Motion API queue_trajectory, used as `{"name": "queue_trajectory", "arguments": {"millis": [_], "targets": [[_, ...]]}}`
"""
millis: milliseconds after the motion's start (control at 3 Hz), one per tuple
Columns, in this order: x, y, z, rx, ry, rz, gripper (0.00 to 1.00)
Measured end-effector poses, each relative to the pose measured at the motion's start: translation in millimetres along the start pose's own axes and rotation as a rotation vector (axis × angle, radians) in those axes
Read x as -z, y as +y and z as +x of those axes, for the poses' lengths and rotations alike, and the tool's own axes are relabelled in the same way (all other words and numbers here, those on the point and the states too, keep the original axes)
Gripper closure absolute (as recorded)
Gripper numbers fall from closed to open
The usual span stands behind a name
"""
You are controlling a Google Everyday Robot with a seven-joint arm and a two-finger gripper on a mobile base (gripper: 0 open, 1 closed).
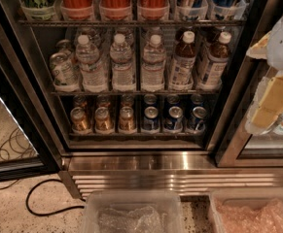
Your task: Pick orange can from bottom shelf of fridge
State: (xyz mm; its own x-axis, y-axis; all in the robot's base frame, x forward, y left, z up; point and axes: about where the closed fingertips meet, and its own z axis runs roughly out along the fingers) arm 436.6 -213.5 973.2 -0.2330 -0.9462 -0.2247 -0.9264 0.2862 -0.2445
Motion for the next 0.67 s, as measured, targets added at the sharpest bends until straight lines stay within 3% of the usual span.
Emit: {"name": "queue_trajectory", "arguments": {"millis": [667], "targets": [[-58.1, 55.6, -22.1, -0.135, -0.187, -0.099, 0.0]]}}
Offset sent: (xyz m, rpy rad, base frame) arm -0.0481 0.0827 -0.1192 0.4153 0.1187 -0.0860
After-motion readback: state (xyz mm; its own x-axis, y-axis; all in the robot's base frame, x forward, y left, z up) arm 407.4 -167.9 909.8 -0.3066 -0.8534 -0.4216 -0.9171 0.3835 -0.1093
